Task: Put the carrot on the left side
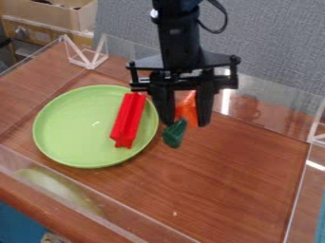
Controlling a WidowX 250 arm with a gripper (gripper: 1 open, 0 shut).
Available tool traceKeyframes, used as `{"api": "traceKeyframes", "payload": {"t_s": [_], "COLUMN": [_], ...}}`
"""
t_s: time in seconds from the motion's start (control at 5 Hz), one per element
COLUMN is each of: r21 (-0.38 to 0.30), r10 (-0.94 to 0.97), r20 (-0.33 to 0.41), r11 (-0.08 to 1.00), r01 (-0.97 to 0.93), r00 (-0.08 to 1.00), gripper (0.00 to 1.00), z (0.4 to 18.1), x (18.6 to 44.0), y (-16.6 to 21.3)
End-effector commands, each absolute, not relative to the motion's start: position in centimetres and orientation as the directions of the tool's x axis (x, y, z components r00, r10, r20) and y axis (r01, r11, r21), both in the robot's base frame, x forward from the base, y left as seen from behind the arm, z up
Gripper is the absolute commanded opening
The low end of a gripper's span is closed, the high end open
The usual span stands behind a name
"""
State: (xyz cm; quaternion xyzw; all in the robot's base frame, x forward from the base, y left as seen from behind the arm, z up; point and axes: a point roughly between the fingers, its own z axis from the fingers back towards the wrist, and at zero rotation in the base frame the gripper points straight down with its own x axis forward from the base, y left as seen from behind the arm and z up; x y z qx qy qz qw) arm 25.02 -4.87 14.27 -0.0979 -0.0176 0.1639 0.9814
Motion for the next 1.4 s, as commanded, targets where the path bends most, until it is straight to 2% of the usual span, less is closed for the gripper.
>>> {"api": "traceKeyframes", "payload": {"t_s": [0.0, 0.4, 0.8, 1.0, 1.2], "r21": [-0.218, -0.21, -0.208, -0.206, -0.202], "r10": [0.32, 0.298, 0.249, 0.224, 0.228], "r20": [0.066, 0.077, 0.096, 0.109, 0.118], "r11": [0.929, 0.938, 0.952, 0.958, 0.958], "r01": [-0.3, -0.277, -0.225, -0.199, -0.202], "r00": [0.945, 0.951, 0.964, 0.968, 0.966], "gripper": [0.0, 0.0, 0.0, 0.0, 0.0], "z": [15.0, 14.3, 13.9, 13.7, 14.8], "x": [25.7, 26.0, 25.4, 25.9, 26.4], "y": [-4.3, -3.4, -5.6, -5.5, -4.4]}}
